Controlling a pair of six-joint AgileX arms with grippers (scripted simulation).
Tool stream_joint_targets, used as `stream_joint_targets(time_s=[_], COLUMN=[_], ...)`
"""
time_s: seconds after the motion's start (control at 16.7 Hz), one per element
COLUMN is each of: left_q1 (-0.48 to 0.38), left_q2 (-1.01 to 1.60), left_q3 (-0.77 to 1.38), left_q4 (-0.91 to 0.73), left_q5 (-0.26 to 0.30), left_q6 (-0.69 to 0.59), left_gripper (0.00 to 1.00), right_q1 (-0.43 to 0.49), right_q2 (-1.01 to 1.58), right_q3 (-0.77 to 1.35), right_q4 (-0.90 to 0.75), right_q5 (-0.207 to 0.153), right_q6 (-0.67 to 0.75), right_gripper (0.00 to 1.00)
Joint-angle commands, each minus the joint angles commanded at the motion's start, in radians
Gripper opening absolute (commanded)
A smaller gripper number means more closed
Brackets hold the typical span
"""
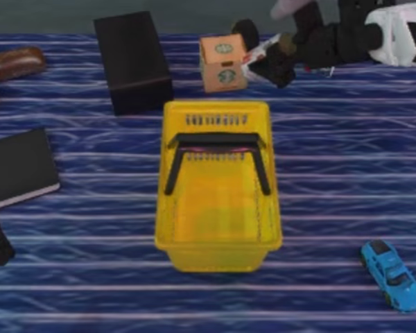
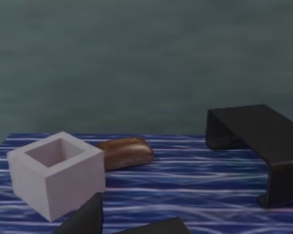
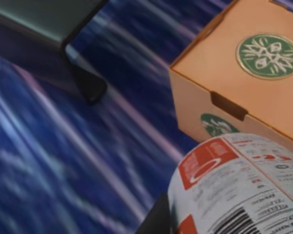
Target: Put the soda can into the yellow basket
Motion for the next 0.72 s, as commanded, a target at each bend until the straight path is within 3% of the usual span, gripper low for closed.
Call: stream_joint_targets(time_s=[0.24, 0.42, 0.6, 0.72], left_q1=[0.0, 0.0, 0.0, 0.0], left_q2=[0.0, 0.0, 0.0, 0.0], left_q3=[0.0, 0.0, 0.0, 0.0], left_q4=[0.0, 0.0, 0.0, 0.0], left_q5=[0.0, 0.0, 0.0, 0.0], left_q6=[0.0, 0.0, 0.0, 0.0], left_gripper=[1.0, 1.0, 1.0, 1.0], right_q1=[0.033, 0.055, 0.071, 0.078], right_q2=[-0.109, -0.184, -0.244, -0.272], right_q3=[-0.202, -0.344, -0.46, -0.511], right_q4=[0.463, 0.744, 0.934, 1.008], right_q5=[-0.223, -0.368, -0.478, -0.525], right_q6=[0.121, 0.204, 0.27, 0.299], right_gripper=[0.0, 0.0, 0.0, 0.0])
